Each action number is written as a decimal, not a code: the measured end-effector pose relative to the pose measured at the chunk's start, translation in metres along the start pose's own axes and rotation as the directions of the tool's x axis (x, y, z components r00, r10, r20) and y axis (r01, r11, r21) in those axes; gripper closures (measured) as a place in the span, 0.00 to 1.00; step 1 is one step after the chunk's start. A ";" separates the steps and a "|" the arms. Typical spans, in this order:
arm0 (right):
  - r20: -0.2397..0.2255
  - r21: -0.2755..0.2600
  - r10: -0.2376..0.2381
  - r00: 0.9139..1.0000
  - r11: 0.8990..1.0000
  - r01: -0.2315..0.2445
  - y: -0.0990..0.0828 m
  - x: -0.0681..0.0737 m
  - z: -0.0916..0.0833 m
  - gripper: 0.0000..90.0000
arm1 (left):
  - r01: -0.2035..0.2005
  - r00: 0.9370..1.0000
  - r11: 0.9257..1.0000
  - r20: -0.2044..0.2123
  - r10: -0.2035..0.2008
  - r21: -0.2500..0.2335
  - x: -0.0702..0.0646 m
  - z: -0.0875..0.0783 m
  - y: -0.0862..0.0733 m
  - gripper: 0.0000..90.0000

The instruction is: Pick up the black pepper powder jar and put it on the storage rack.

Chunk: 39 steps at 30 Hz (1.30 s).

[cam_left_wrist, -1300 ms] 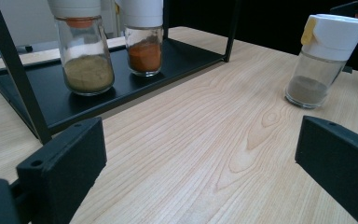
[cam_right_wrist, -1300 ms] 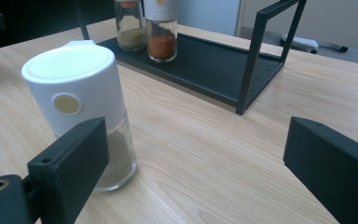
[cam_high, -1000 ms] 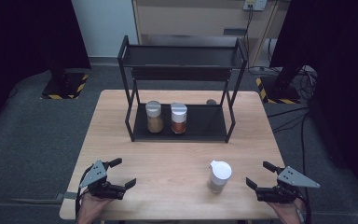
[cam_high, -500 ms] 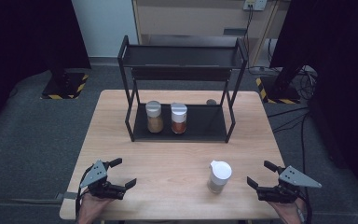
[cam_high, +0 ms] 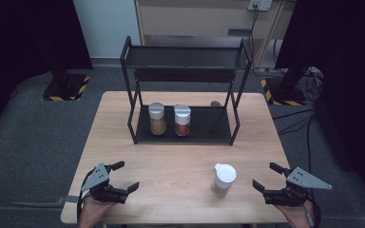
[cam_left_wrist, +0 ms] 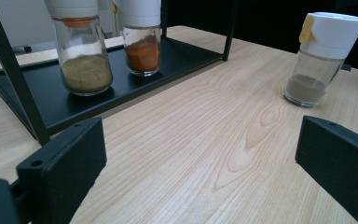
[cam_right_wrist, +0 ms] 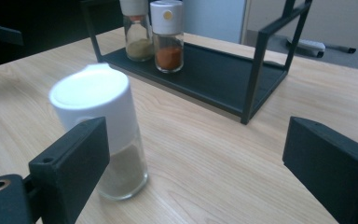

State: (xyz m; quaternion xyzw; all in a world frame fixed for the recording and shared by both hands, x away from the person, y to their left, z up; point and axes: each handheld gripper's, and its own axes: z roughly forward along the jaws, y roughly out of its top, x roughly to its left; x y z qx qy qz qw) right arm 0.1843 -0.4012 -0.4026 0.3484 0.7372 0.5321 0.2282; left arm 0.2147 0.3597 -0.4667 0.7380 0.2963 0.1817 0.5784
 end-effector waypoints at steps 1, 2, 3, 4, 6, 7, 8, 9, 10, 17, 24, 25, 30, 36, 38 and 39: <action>-0.008 -0.003 0.002 1.000 1.000 -0.002 0.002 0.001 -0.001 0.08 | 0.000 1.000 1.000 0.000 0.000 0.000 0.000 0.000 0.000 0.01; -0.007 0.000 0.001 1.000 1.000 -0.001 0.006 0.004 -0.001 0.08 | 0.000 1.000 1.000 0.001 0.000 0.000 0.000 0.000 0.000 0.01; -0.010 0.009 0.000 1.000 1.000 0.000 0.009 0.005 -0.001 0.08 | 0.001 1.000 1.000 0.001 -0.001 0.000 0.000 0.000 0.000 0.01; -0.020 0.014 -0.006 1.000 1.000 0.007 0.013 0.006 0.000 0.08 | 0.001 1.000 1.000 0.001 -0.001 0.001 0.000 0.000 0.000 0.01; -0.027 0.021 -0.020 0.999 1.000 0.021 0.020 0.011 0.001 0.08 | 0.000 1.000 1.000 0.001 0.000 0.000 0.000 0.000 0.000 0.01; -0.033 0.020 -0.023 0.999 1.000 0.024 0.021 0.012 0.001 0.08 | 0.000 1.000 1.000 0.001 0.000 0.000 0.000 0.000 0.000 0.01; -0.037 0.019 -0.027 0.999 0.999 0.028 0.024 0.013 0.001 0.08 | 0.000 1.000 1.000 0.000 0.000 0.000 0.000 0.000 0.000 0.01; -0.042 0.020 -0.032 0.999 0.999 0.033 0.026 0.014 0.001 0.08 | 0.000 1.000 1.000 0.000 0.000 0.001 0.000 0.000 0.000 0.01; -0.049 0.020 -0.036 0.998 0.999 0.037 0.029 0.015 0.002 0.08 | 0.000 1.000 1.000 0.001 0.000 0.001 0.000 0.000 0.000 0.01; -0.074 0.016 -0.042 0.996 0.999 0.044 0.042 0.021 0.004 0.08 | 0.000 1.000 1.000 0.002 0.000 0.001 0.000 0.000 0.000 0.01; -0.101 0.040 -0.059 0.993 0.997 0.063 0.050 0.025 0.015 0.08 | 0.000 1.000 1.000 0.003 0.000 0.002 0.000 0.000 0.000 0.01; -0.102 0.041 -0.058 0.993 0.997 0.063 0.050 0.026 0.016 0.08 | -0.001 1.000 1.000 0.003 0.001 0.002 0.000 0.000 0.000 0.01; -0.118 0.058 -0.067 0.991 0.996 0.074 0.052 0.028 0.025 0.08 | -0.001 1.000 1.000 0.003 0.001 0.002 0.000 0.000 0.000 0.01; -0.128 0.077 -0.075 0.989 0.993 0.085 0.054 0.031 0.035 0.08 | 0.000 1.000 1.000 0.003 0.000 0.000 0.000 0.000 0.000 0.01; -0.132 0.077 -0.070 0.989 0.994 0.081 0.054 0.032 0.037 0.08 | -0.001 1.000 1.000 0.004 0.001 0.000 0.001 0.000 0.000 0.01; -0.133 0.080 -0.069 0.989 0.994 0.080 0.053 0.032 0.039 0.08 | -0.001 1.000 1.000 0.004 0.001 0.001 0.001 0.000 0.000 0.01</action>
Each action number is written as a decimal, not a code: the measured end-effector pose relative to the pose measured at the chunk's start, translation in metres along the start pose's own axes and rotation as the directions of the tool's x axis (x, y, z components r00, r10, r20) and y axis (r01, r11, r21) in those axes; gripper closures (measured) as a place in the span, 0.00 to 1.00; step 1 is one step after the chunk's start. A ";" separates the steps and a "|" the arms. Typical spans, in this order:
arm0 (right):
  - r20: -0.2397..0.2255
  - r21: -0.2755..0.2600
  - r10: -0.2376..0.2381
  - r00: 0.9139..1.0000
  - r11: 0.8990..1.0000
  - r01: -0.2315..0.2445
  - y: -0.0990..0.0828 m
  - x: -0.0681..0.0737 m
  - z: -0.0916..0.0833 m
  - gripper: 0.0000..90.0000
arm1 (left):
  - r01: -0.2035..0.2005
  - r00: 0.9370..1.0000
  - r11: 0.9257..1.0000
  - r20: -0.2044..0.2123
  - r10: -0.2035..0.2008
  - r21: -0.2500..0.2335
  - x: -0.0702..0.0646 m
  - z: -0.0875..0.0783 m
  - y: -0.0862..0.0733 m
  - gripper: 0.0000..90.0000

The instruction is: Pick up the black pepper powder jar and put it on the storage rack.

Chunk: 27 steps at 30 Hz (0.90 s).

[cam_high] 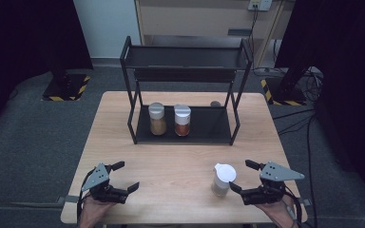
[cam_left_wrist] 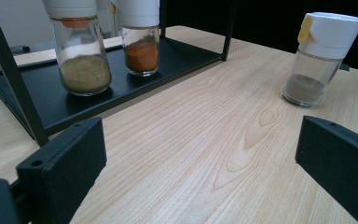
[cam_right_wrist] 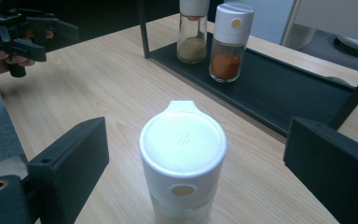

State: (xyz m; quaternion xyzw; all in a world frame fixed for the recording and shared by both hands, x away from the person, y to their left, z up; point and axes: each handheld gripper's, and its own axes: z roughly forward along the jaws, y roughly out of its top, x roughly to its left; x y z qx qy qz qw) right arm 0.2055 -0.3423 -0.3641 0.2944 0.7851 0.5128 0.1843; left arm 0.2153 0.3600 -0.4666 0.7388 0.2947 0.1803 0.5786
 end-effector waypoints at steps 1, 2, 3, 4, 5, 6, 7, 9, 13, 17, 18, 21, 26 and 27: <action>-0.002 0.004 0.002 1.000 1.000 -0.002 0.000 0.000 0.002 0.08 | 0.000 1.000 1.000 0.000 0.000 0.000 0.000 0.000 0.000 0.01; -0.004 0.006 0.004 1.000 1.000 -0.004 0.000 -0.001 0.003 0.08 | 0.000 1.000 1.000 0.000 0.000 0.000 0.000 0.000 0.000 0.01; -0.006 0.009 0.009 1.000 1.000 -0.008 -0.001 -0.001 0.005 0.08 | 0.000 1.000 1.000 0.000 0.000 0.000 0.000 0.000 0.000 0.01; -0.008 0.011 0.012 1.000 1.000 -0.012 -0.002 -0.001 0.007 0.08 | 0.000 1.000 1.000 0.000 0.000 0.000 0.000 0.000 0.000 0.01; -0.013 0.015 0.016 1.000 1.000 -0.016 -0.002 -0.002 0.009 0.08 | 0.001 1.000 1.000 0.000 -0.001 0.000 0.000 0.000 0.000 0.01; -0.015 0.017 0.017 1.000 1.000 -0.017 -0.003 -0.002 0.010 0.08 | 0.001 1.000 1.000 0.000 -0.001 0.000 0.000 0.000 0.000 0.01; -0.017 0.021 0.020 1.000 1.000 -0.020 -0.003 -0.002 0.013 0.08 | 0.001 1.000 1.000 0.000 -0.001 0.001 0.000 0.000 0.000 0.01; -0.024 0.025 0.024 0.999 0.999 -0.023 -0.005 -0.003 0.016 0.08 | 0.001 1.000 1.000 0.000 -0.001 0.000 0.000 0.000 0.000 0.01; -0.028 0.033 0.027 0.999 0.999 -0.026 -0.008 -0.003 0.024 0.08 | 0.001 1.000 1.000 -0.001 -0.001 -0.001 0.000 0.000 0.000 0.01; -0.032 0.032 0.037 0.999 0.999 -0.036 -0.011 -0.004 0.030 0.09 | 0.001 1.000 1.000 -0.002 -0.001 0.000 0.000 0.000 0.000 0.01; -0.035 0.035 0.040 0.999 0.999 -0.038 -0.012 -0.004 0.032 0.09 | 0.001 1.000 1.000 -0.001 -0.001 0.000 0.000 0.000 0.000 0.01; -0.036 0.041 0.039 0.999 0.998 -0.038 -0.014 -0.004 0.039 0.09 | 0.002 1.000 1.000 -0.002 -0.002 -0.001 0.000 -0.001 0.000 0.01; -0.031 0.049 0.047 0.998 0.998 -0.045 -0.019 -0.003 0.047 0.12 | 0.002 1.000 1.000 -0.002 -0.002 -0.002 0.000 -0.001 0.000 0.01; -0.030 0.049 0.046 0.999 0.998 -0.044 -0.020 -0.002 0.048 0.13 | 0.002 1.000 1.000 -0.002 -0.002 -0.002 0.000 -0.001 0.000 0.01</action>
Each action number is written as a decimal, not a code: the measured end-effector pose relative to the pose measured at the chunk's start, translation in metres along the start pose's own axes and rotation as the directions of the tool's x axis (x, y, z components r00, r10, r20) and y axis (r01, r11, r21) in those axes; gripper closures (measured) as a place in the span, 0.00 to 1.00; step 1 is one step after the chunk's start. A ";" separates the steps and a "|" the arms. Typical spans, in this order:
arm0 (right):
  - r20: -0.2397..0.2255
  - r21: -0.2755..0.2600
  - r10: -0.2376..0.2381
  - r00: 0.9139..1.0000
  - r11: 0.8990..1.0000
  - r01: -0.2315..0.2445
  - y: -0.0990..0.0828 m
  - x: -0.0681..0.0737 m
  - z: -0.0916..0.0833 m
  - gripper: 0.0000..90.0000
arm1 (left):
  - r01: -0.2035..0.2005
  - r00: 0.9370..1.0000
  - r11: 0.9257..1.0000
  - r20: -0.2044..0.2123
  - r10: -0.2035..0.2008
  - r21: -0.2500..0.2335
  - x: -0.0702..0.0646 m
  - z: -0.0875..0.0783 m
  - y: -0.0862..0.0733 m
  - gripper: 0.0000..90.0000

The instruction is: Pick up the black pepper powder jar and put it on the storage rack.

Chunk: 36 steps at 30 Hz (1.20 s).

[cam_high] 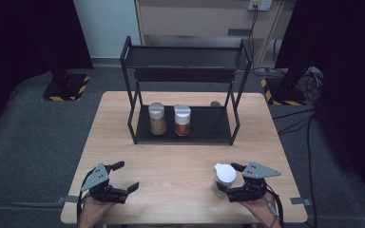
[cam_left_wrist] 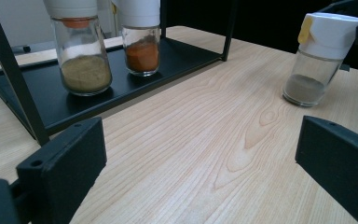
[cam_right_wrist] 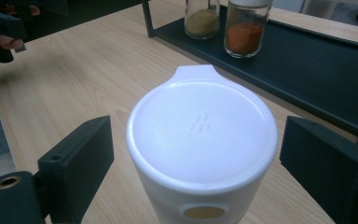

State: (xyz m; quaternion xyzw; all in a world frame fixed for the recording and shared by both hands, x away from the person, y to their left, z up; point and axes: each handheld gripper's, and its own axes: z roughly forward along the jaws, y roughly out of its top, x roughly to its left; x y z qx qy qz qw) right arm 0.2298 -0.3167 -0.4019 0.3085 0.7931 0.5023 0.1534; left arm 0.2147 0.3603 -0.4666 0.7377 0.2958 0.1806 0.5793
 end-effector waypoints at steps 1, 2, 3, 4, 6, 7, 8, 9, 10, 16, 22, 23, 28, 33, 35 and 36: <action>0.002 0.000 -0.001 1.000 1.000 0.001 -0.001 0.001 0.001 0.14 | 0.000 1.000 1.000 0.000 0.000 0.000 0.000 0.000 0.000 0.01; 0.005 0.000 -0.002 1.000 1.000 0.002 -0.002 0.001 0.002 0.14 | -0.001 1.000 1.000 0.000 0.001 0.001 0.000 0.000 0.000 0.01; 0.011 -0.001 -0.002 1.000 1.000 0.002 -0.003 0.002 0.003 0.16 | -0.001 1.000 1.000 0.000 0.001 0.002 0.000 0.000 0.000 0.01; 0.018 -0.006 -0.005 1.000 1.000 0.005 -0.005 0.003 0.003 0.17 | -0.001 1.000 1.000 0.000 0.001 0.002 0.000 0.000 0.000 0.01; 0.020 -0.012 0.006 1.000 1.000 -0.006 -0.008 0.003 0.005 0.18 | 0.000 1.000 1.000 0.000 0.000 0.000 0.000 0.000 0.000 0.01; 0.020 -0.016 0.010 1.000 1.000 -0.009 -0.009 0.002 0.005 0.20 | 0.000 1.000 1.000 -0.001 0.000 0.000 0.000 0.000 0.000 0.01; 0.025 -0.021 0.012 1.000 1.000 -0.011 -0.011 0.003 0.006 0.21 | 0.000 1.000 1.000 0.000 0.000 0.001 0.000 0.000 0.000 0.01; 0.026 -0.024 0.015 1.000 1.000 -0.015 -0.012 0.003 0.006 0.23 | -0.001 1.000 1.000 0.000 0.001 0.001 0.000 0.000 0.000 0.01; 0.020 -0.030 0.021 1.000 0.999 -0.020 -0.014 0.002 0.006 0.25 | -0.001 1.000 1.000 0.000 0.001 0.001 0.000 0.000 0.000 0.01; 0.030 -0.044 -0.016 0.999 0.999 0.018 -0.018 0.007 0.008 0.33 | 0.000 1.000 1.000 0.000 0.000 0.000 0.000 0.000 0.000 0.01; 0.044 -0.054 -0.029 0.999 0.998 0.031 -0.020 0.011 0.008 0.34 | -0.001 1.000 1.000 0.001 0.001 0.000 0.000 0.000 0.000 0.01; 0.045 -0.056 -0.023 0.999 0.998 0.026 -0.021 0.011 0.008 0.34 | -0.001 1.000 1.000 0.001 0.001 0.000 0.000 0.000 0.000 0.01; 0.043 -0.058 -0.021 0.999 0.998 0.023 -0.021 0.009 0.008 0.34 | -0.001 1.000 1.000 0.002 0.001 -0.001 0.000 0.000 0.000 0.01; 0.048 -0.051 -0.039 0.998 0.998 0.041 -0.018 0.012 0.008 0.34 | 0.000 1.000 1.000 0.002 0.000 -0.002 0.000 0.000 0.000 0.01; 0.045 -0.055 -0.039 0.998 0.998 0.041 -0.017 0.012 0.006 0.34 | 0.001 1.000 1.000 0.002 -0.001 -0.001 0.000 0.000 0.000 0.01; 0.044 -0.057 -0.039 0.998 0.997 0.041 -0.016 0.012 0.006 0.34 | 0.000 1.000 1.000 0.002 0.000 0.000 0.000 0.000 0.000 0.01</action>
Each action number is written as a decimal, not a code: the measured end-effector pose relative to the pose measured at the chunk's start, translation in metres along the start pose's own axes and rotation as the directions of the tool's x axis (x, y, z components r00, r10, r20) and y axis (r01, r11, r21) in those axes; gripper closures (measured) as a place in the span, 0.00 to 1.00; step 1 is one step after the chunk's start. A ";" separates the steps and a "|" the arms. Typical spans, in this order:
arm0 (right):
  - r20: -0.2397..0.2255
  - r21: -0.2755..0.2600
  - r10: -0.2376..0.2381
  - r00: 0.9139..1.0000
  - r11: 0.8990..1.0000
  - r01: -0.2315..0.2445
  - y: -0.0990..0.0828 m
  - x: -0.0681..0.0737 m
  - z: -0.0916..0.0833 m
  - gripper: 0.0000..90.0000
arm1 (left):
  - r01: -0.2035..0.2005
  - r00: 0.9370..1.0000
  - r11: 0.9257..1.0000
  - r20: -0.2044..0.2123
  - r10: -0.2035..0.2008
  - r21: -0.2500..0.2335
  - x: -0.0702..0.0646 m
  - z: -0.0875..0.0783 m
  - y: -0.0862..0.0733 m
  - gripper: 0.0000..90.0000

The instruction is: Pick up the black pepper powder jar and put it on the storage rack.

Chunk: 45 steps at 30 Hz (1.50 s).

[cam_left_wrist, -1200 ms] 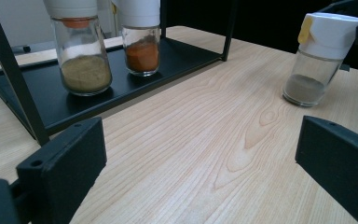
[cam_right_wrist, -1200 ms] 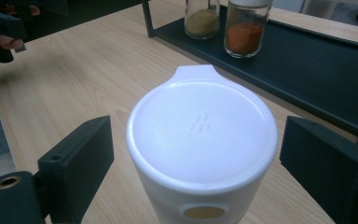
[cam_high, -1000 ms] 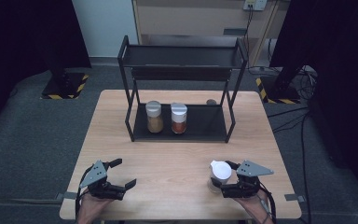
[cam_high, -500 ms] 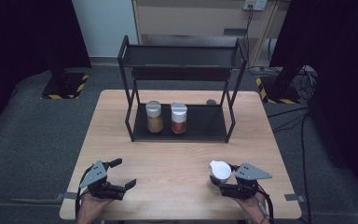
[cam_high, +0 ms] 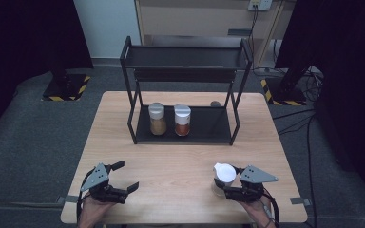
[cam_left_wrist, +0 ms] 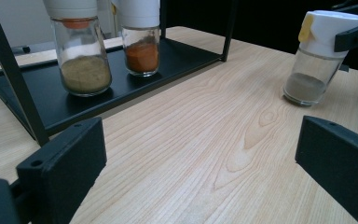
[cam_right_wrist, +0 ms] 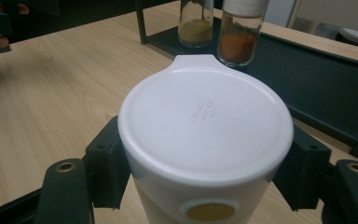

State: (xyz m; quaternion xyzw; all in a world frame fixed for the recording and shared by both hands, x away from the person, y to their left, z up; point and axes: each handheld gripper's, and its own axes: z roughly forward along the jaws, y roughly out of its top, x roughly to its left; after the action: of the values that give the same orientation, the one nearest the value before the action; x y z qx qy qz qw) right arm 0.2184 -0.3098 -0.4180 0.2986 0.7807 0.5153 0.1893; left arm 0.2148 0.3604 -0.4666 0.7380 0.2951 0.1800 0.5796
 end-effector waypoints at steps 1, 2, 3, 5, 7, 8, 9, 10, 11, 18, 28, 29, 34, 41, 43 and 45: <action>-0.001 -0.001 0.000 1.000 1.000 0.000 0.001 0.000 -0.001 0.34 | -0.001 1.000 1.000 0.000 0.001 0.001 0.000 0.000 0.000 0.01; -0.002 0.001 0.001 1.000 1.000 -0.001 0.003 -0.001 -0.001 0.34 | -0.001 1.000 1.000 0.000 0.001 0.001 0.000 0.000 0.000 0.01; -0.001 0.000 0.001 1.000 1.000 -0.001 0.004 -0.001 -0.001 0.34 | -0.001 1.000 1.000 0.000 0.001 0.001 0.000 0.000 0.000 0.01; 0.001 0.000 -0.002 1.000 1.000 0.002 0.007 -0.002 -0.002 0.34 | 0.001 1.000 1.000 0.000 -0.001 0.001 0.000 0.000 0.000 0.01; 0.003 0.001 -0.003 1.000 1.000 0.003 0.010 -0.003 -0.003 0.34 | 0.001 1.000 1.000 0.000 -0.001 0.001 0.000 0.000 0.000 0.01; 0.001 0.004 -0.004 1.000 1.000 0.004 0.013 -0.004 -0.003 0.34 | 0.001 1.000 1.000 0.000 -0.001 0.001 0.000 0.000 0.000 0.01; 0.001 0.004 -0.004 1.000 1.000 0.004 0.013 -0.004 -0.003 0.34 | 0.001 1.000 1.000 0.000 -0.001 0.002 0.000 0.000 0.000 0.01; 0.001 0.004 -0.006 1.000 1.000 0.006 0.014 -0.005 -0.003 0.34 | 0.000 1.000 1.000 0.000 0.000 0.003 0.000 0.000 0.000 0.01; 0.001 0.005 -0.006 1.000 1.000 0.006 0.017 -0.006 -0.003 0.34 | 0.000 1.000 1.000 0.000 0.000 0.003 0.000 0.000 0.000 0.01; -0.009 0.004 -0.019 1.000 1.000 0.019 0.033 -0.012 -0.001 0.34 | 0.001 1.000 1.000 0.001 -0.001 0.003 0.000 0.000 0.000 0.01; -0.046 0.007 -0.023 0.999 1.000 0.023 0.057 -0.022 0.004 0.34 | 0.002 1.000 1.000 0.002 -0.002 0.002 0.000 0.000 0.000 0.01; -0.047 0.005 -0.022 0.999 1.000 0.022 0.059 -0.023 0.005 0.34 | 0.002 1.000 1.000 0.002 -0.002 0.002 0.001 0.000 0.000 0.01; -0.053 0.008 -0.016 0.998 1.000 0.016 0.069 -0.028 0.009 0.34 | 0.000 1.000 1.000 0.003 0.000 0.004 0.000 0.000 0.000 0.01; -0.053 0.010 -0.025 0.998 1.000 0.025 0.081 -0.031 0.015 0.34 | 0.002 1.000 1.000 0.003 -0.002 0.003 0.001 0.001 0.000 0.01; -0.053 0.010 -0.028 0.998 1.000 0.029 0.085 -0.032 0.017 0.34 | 0.001 1.000 1.000 0.003 -0.001 0.003 0.001 0.000 0.000 0.01; -0.056 0.010 -0.028 0.998 1.000 0.029 0.088 -0.034 0.018 0.34 | 0.002 1.000 1.000 0.002 -0.002 0.002 0.001 0.000 0.000 0.01</action>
State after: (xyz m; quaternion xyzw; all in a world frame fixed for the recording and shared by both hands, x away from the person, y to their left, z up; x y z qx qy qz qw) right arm 0.2785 -0.2938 -0.3449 0.2738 0.7927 0.5165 0.1732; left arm 0.2157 0.3606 -0.4667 0.7385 0.2953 0.1782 0.5793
